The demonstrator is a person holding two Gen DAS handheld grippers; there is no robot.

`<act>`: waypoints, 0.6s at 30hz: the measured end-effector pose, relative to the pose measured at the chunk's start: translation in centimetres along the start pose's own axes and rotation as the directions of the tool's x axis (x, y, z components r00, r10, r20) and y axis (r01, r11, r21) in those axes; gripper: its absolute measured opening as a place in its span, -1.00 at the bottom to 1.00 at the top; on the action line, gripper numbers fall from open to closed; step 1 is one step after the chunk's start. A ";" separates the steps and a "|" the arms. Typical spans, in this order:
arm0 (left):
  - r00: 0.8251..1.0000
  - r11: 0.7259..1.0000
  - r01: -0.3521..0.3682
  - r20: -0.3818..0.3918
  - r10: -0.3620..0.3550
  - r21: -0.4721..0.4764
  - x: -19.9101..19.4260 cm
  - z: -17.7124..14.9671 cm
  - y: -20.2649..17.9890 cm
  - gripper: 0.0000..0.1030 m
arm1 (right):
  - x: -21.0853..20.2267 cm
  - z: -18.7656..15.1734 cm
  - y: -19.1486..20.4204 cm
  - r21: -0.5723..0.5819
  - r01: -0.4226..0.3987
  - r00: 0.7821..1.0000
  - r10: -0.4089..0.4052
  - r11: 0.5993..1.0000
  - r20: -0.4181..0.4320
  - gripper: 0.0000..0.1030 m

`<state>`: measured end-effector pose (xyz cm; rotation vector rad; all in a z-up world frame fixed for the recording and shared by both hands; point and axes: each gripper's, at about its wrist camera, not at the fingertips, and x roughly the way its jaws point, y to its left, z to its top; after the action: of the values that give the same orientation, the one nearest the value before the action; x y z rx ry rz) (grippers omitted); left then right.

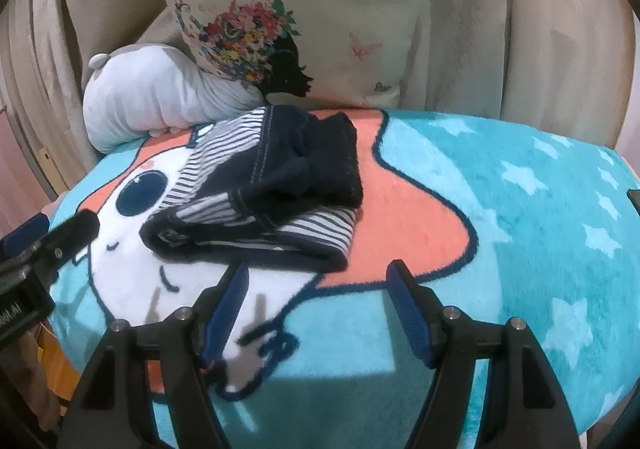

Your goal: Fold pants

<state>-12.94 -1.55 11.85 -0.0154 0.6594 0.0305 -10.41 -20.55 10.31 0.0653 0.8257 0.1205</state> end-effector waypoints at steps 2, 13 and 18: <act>1.000 1.000 0.005 -0.011 -0.004 0.009 0.3 -0.1 -0.2 0.99 | 0.2 -0.1 0.0 -0.001 0.004 1.000 -0.004 1.000 -0.007 0.37; 0.998 1.000 0.017 -0.053 -0.016 0.018 1.1 -0.5 -0.7 0.99 | 0.8 -0.4 -0.3 0.001 0.023 0.999 -0.023 1.000 -0.032 0.37; 0.997 0.999 0.031 -0.075 -0.030 0.015 1.4 -0.5 -0.7 0.99 | 1.0 -0.5 -0.4 0.002 0.031 0.999 -0.031 1.000 -0.044 0.38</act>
<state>-12.13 -2.25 10.59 -0.0109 0.7345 -0.0050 -10.13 -20.77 9.19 0.0519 0.8704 0.0916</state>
